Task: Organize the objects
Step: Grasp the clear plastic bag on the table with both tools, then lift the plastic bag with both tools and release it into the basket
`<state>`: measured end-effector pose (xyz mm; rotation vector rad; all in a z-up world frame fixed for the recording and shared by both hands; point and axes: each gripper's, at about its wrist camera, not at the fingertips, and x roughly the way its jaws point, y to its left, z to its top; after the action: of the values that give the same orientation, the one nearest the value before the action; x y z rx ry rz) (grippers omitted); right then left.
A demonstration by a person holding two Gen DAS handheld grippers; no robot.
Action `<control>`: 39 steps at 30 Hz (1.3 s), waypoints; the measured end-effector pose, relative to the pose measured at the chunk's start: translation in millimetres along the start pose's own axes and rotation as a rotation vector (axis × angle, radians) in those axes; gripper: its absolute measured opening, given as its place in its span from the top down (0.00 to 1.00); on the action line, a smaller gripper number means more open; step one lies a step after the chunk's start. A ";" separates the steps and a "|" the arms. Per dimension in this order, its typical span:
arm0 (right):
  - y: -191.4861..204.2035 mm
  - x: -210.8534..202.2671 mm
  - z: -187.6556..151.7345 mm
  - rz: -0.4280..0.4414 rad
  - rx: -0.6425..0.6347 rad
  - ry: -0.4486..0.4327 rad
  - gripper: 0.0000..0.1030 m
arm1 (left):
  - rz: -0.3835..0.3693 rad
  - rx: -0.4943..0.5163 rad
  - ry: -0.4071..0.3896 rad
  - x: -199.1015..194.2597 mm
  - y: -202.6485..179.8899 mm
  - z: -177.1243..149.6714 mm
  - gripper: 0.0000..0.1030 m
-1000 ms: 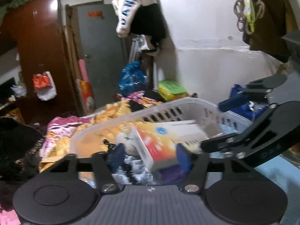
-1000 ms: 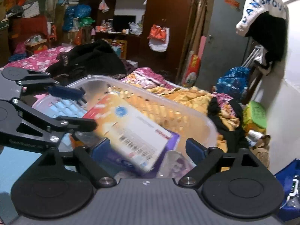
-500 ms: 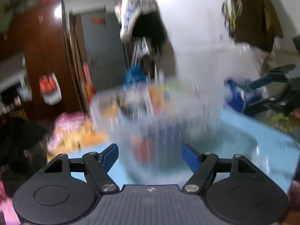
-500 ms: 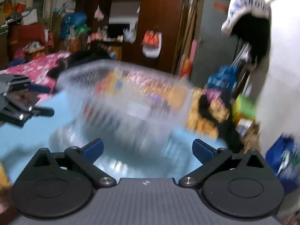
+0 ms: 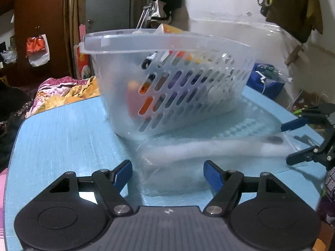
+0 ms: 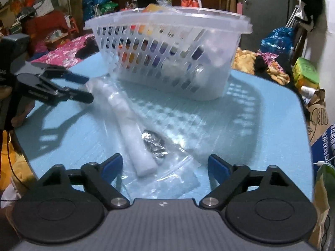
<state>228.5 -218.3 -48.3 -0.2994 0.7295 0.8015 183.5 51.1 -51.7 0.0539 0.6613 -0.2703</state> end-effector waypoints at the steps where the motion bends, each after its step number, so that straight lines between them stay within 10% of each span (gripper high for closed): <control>1: 0.0 -2.2 -3.0 -0.003 -0.003 0.001 0.14 | 0.005 -0.004 0.000 -0.1 -0.4 0.6 0.24; 5: 8.8 -3.9 -9.2 0.006 -0.024 0.001 0.31 | 0.039 0.041 0.006 0.6 -10.1 -0.6 0.25; 9: 16.2 -8.4 -7.9 0.031 -0.061 0.017 0.52 | 0.101 0.061 -0.023 -4.8 -19.8 -2.1 0.70; 13: 23.3 -11.4 -7.0 0.042 -0.099 0.026 0.65 | 0.090 0.041 -0.022 -7.4 -13.8 -2.1 0.79; 39: 44.6 -72.8 31.3 -0.030 -0.238 -0.099 0.74 | 0.157 0.120 -0.206 -80.2 -46.7 23.8 0.86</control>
<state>176.0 -212.3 25.7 -0.4799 0.5358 0.8697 124.8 21.4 18.0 0.1899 0.4325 -0.1610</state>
